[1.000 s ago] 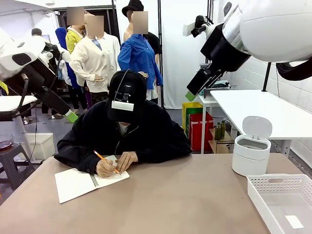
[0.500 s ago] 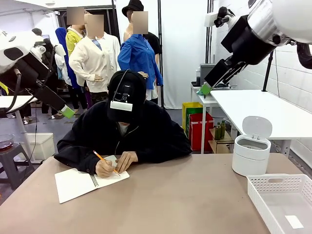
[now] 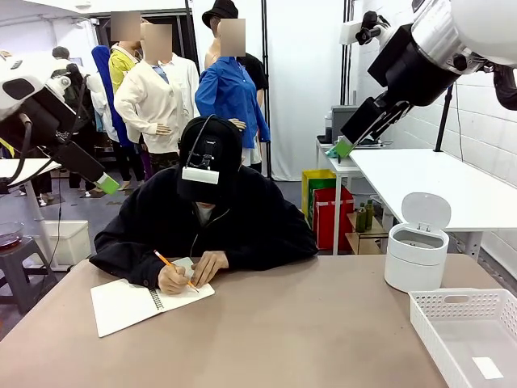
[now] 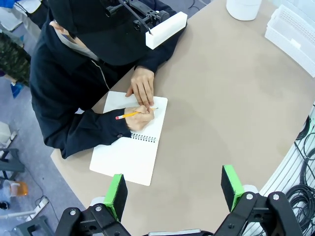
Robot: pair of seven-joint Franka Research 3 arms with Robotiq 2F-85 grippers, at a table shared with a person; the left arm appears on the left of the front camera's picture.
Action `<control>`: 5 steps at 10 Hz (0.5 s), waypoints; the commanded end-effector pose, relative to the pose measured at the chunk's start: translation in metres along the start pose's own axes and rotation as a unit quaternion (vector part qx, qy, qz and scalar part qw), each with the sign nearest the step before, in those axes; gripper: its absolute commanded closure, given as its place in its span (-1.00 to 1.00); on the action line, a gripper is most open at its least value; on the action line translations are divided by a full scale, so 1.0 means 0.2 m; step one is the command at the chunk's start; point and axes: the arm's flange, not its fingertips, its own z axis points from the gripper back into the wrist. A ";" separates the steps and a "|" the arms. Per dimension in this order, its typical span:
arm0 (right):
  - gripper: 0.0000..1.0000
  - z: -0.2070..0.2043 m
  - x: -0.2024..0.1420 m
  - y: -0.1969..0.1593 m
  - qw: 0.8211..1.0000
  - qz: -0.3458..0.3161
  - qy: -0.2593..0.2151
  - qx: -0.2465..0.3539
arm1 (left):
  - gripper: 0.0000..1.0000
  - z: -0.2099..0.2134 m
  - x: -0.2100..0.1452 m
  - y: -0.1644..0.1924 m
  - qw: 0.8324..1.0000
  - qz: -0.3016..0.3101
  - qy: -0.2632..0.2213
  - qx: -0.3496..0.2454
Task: Sort the paper based on its condition.
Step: If a person hands you a paper, place it in the Organizing basket , and if it's crumpled, put it in the Trash can.
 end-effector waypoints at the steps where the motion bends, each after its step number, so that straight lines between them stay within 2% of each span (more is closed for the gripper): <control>1: -1.00 0.00 0.00 0.00 1.000 -0.001 -0.001 0.004 | -1.00 0.00 0.00 0.00 1.000 0.002 0.000 0.000; 5: -1.00 0.00 0.00 0.00 1.000 -0.001 -0.001 0.004 | -1.00 0.00 0.00 0.00 1.000 0.002 0.000 0.000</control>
